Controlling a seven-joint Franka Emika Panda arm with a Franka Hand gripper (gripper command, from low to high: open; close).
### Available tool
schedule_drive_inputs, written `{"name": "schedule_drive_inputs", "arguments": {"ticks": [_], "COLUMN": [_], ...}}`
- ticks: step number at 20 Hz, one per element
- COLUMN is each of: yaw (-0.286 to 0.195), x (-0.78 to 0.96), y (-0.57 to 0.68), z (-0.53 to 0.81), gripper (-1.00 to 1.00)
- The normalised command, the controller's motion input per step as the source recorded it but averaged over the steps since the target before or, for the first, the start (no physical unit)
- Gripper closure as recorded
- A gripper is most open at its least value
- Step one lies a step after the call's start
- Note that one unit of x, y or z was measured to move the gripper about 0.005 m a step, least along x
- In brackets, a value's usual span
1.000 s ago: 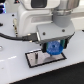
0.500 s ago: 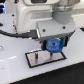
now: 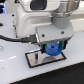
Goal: Insert the blue gear onto the right peg, followed by the red gear
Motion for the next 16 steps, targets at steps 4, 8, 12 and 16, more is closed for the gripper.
{"name": "schedule_drive_inputs", "arguments": {"ticks": [4,8,12,16], "yaw": [0.0,0.0,0.0,0.0], "x": [0.21,0.25,0.25,0.17], "y": [0.0,0.0,0.15,0.16], "z": [-0.05,-0.27,-0.28,-0.32], "gripper": [1.0,1.0,1.0,1.0]}}
